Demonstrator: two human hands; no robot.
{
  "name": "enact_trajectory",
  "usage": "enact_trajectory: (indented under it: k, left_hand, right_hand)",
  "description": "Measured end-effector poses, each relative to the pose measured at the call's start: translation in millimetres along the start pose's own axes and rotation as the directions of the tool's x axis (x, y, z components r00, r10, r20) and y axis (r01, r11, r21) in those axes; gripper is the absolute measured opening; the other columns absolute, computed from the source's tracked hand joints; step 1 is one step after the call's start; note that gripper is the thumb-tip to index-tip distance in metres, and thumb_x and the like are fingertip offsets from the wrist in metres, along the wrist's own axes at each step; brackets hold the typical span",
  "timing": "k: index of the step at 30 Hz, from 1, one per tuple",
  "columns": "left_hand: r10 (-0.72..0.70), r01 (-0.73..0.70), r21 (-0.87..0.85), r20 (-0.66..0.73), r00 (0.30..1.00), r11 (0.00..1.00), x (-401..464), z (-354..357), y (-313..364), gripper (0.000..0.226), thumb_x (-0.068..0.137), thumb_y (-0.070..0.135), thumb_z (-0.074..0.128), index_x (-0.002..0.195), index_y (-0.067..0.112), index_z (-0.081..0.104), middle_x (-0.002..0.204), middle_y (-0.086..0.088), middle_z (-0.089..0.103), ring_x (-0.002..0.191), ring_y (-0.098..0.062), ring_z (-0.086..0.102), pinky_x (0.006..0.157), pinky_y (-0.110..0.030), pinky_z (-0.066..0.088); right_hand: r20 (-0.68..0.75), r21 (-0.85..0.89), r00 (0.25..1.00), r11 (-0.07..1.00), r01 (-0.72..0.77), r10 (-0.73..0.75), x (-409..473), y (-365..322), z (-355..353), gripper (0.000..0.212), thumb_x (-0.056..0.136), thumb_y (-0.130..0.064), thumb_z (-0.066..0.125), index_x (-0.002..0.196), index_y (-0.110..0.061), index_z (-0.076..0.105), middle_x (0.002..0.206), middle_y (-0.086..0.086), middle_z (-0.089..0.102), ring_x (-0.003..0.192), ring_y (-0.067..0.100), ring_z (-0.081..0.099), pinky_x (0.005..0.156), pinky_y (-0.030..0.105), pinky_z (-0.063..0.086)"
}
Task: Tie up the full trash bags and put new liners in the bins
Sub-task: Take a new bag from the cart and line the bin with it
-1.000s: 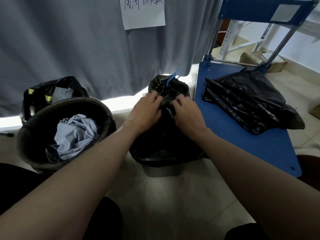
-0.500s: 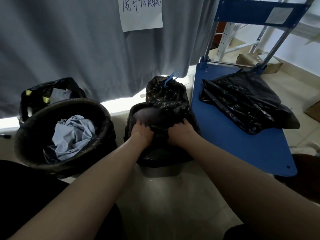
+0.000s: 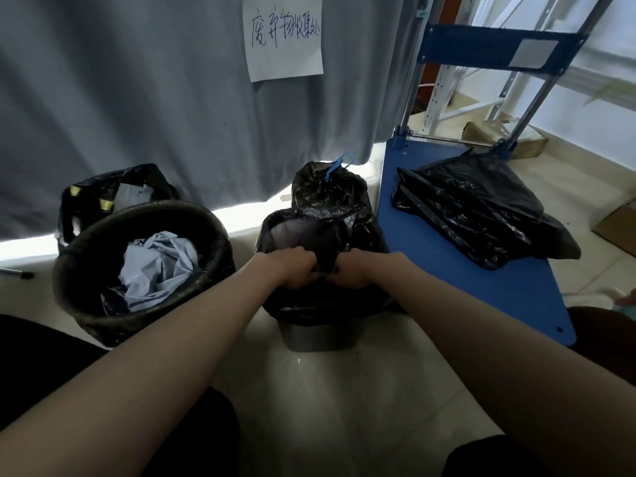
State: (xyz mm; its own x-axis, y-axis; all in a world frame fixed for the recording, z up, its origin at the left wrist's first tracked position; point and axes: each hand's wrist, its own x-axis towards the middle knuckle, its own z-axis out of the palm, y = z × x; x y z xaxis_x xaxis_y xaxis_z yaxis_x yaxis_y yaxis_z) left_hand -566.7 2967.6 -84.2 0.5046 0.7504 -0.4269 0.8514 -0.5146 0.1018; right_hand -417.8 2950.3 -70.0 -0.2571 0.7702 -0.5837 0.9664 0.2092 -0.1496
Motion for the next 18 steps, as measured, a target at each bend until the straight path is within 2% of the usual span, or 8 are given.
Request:
enact_trajectory:
  k: [2,5,9,12,14,15,17,18]
  left_hand:
    - [0.009,-0.005,-0.12,0.036,0.999,0.993,-8.1,-2.8,1.2,0.04,0.099,0.043,0.037,0.11,0.02,0.068,0.116,-0.008,0.067,0.103,-0.026,0.061,0.089,-0.035,0.044]
    - [-0.003,0.021,-0.176,0.102,0.995,0.984,-21.2,2.6,1.9,0.051,0.093,0.059,0.036,0.112,0.023,0.067,0.121,-0.007,0.063,0.107,-0.025,0.058,0.095,-0.035,0.042]
    - [-0.057,0.056,0.013,0.168,0.984,0.998,-29.4,14.2,4.8,0.049,0.092,0.057,0.043,0.115,0.02,0.065,0.124,-0.009,0.062,0.106,-0.026,0.059,0.084,-0.031,0.039]
    - [-0.078,0.051,0.223,0.114,0.99,0.973,-33.9,16.1,9.7,0.047,0.092,0.049,0.048,0.122,0.015,0.061,0.128,-0.01,0.061,0.115,-0.031,0.059,0.091,-0.036,0.045]
    - [-0.063,0.032,0.375,0.07,0.996,0.926,-38.1,14.9,12.0,0.041,0.093,0.04,0.049,0.125,0.015,0.059,0.129,-0.008,0.06,0.118,-0.029,0.059,0.095,-0.037,0.045]
    - [-0.04,0.016,0.421,0.048,0.998,0.907,-38.3,14.0,12.0,0.039,0.093,0.036,0.05,0.124,0.015,0.059,0.129,-0.008,0.06,0.118,-0.028,0.058,0.096,-0.037,0.045]
    - [0.032,-0.024,0.459,-0.008,0.999,0.888,-34.8,12.1,12.6,0.037,0.091,0.033,0.052,0.124,0.017,0.059,0.131,-0.006,0.058,0.12,-0.026,0.056,0.097,-0.036,0.043]
    - [0.064,-0.045,0.457,-0.027,0.998,0.888,-32.3,10.8,13.4,0.039,0.091,0.034,0.053,0.127,0.018,0.058,0.134,-0.004,0.055,0.123,-0.024,0.053,0.1,-0.037,0.043]
  right_hand:
    - [0.069,-0.044,0.997,0.999,-0.021,0.024,-9.8,1.9,-2.8,0.055,0.097,-0.05,0.043,0.138,-0.013,0.049,0.137,0.013,0.052,0.121,0.03,0.051,0.1,0.039,0.04]
    - [0.154,-0.165,0.986,0.985,-0.045,0.071,-22.2,3.0,6.2,0.063,0.097,-0.054,0.039,0.147,-0.016,0.039,0.149,0.011,0.041,0.135,0.032,0.04,0.108,0.042,0.032]
    - [0.175,-0.099,0.98,0.992,-0.079,0.096,-30.1,2.2,14.2,0.067,0.099,-0.058,0.03,0.152,-0.017,0.029,0.156,0.011,0.029,0.143,0.031,0.028,0.115,0.044,0.023]
    - [0.202,-0.003,0.97,0.991,-0.135,0.133,-34.0,-1.2,13.3,0.073,0.097,-0.063,0.024,0.152,-0.016,0.026,0.159,0.01,0.023,0.146,0.03,0.021,0.117,0.042,0.018]
    - [0.121,0.011,0.987,0.994,-0.109,0.107,-34.3,-3.2,12.9,0.072,0.097,-0.062,0.027,0.151,-0.015,0.029,0.158,0.012,0.026,0.145,0.031,0.025,0.116,0.042,0.02]
    - [0.047,-0.019,0.995,0.996,-0.087,0.088,-34.1,-3.6,13.2,0.068,0.098,-0.059,0.029,0.149,-0.014,0.034,0.154,0.013,0.033,0.14,0.032,0.032,0.114,0.042,0.025]
    - [-0.071,-0.161,0.997,0.986,-0.048,0.037,-33.7,-2.9,15.3,0.057,0.1,-0.051,0.032,0.14,-0.012,0.045,0.143,0.014,0.047,0.129,0.032,0.046,0.106,0.042,0.034]
    - [-0.083,-0.242,0.996,0.97,-0.03,0.01,-32.2,-2.2,18.0,0.053,0.101,-0.048,0.033,0.138,-0.013,0.048,0.14,0.013,0.049,0.127,0.031,0.048,0.106,0.042,0.034]
